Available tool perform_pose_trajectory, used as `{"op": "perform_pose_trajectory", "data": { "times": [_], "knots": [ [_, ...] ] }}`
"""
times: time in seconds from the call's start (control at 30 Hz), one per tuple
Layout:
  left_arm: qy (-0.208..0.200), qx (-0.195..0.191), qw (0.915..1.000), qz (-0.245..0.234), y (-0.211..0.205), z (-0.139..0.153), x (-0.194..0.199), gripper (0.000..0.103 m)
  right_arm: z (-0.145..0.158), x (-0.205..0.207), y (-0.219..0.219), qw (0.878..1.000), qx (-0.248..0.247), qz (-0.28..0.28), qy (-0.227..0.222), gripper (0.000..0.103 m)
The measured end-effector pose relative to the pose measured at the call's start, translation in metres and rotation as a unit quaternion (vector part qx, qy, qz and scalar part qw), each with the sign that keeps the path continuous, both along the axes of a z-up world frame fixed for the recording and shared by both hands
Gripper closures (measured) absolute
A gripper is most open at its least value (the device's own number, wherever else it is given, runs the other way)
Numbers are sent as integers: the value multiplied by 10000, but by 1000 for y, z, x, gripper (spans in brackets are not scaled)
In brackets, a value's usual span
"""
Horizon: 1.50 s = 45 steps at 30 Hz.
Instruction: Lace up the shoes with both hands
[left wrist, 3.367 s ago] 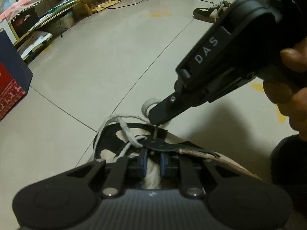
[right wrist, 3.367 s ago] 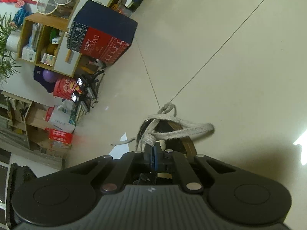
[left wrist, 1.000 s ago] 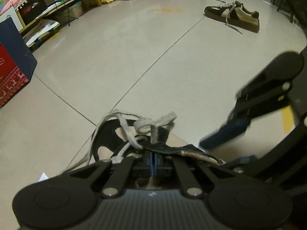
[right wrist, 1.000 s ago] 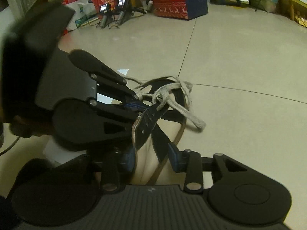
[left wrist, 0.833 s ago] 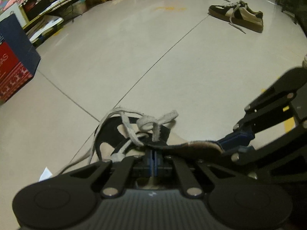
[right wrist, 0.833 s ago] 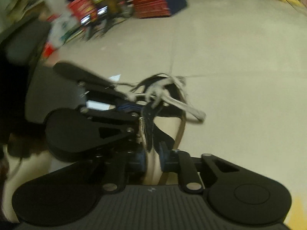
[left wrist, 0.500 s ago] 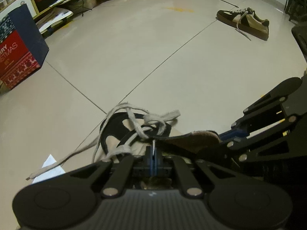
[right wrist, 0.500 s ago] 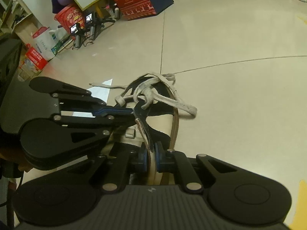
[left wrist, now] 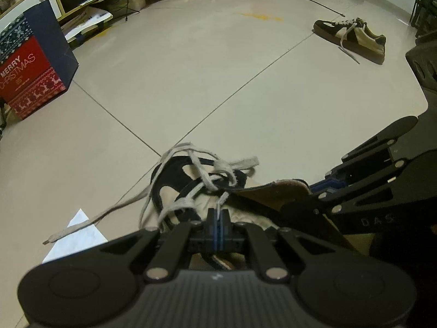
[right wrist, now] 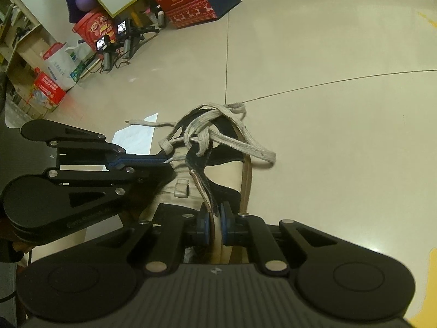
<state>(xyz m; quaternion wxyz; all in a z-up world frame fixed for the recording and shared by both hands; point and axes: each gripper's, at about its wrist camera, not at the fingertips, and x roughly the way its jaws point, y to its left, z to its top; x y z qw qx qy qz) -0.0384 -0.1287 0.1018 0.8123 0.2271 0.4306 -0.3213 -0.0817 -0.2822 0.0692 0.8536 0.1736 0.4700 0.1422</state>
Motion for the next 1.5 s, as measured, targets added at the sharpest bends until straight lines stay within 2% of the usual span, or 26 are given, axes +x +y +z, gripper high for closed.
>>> {"op": "perform_pose_trajectory", "data": {
  "times": [0.27,0.4,0.47,0.53,0.57,0.77,0.93,1.17,1.5],
  "knots": [
    [-5,16,10000,-15,2,0,0,101,-1,0,-2,10000,35,8,-15,97],
    [3,17,10000,-12,1,0,0,101,2,-1,4,9996,-178,145,-140,97],
    [16,6,10000,-7,1,-1,0,101,2,-2,5,9992,-259,225,-213,92],
    [29,-4,10000,-3,1,-1,1,101,1,-1,6,9987,-364,274,-216,76],
    [25,6,10000,-5,0,-1,1,101,0,0,6,9988,-372,269,-191,75],
    [4,20,10000,1,-2,-2,0,100,0,0,11,9980,-448,351,-268,75],
    [-50,-26,10000,10,-2,-5,-1,99,1,-1,11,9985,-386,267,-285,83],
    [-100,-63,9999,-118,-4,-7,-3,98,1,-2,11,9985,-353,288,-310,83],
    [-153,257,9989,-356,-22,-14,6,94,1,-3,12,9984,-333,327,-317,81]
  ]
}}
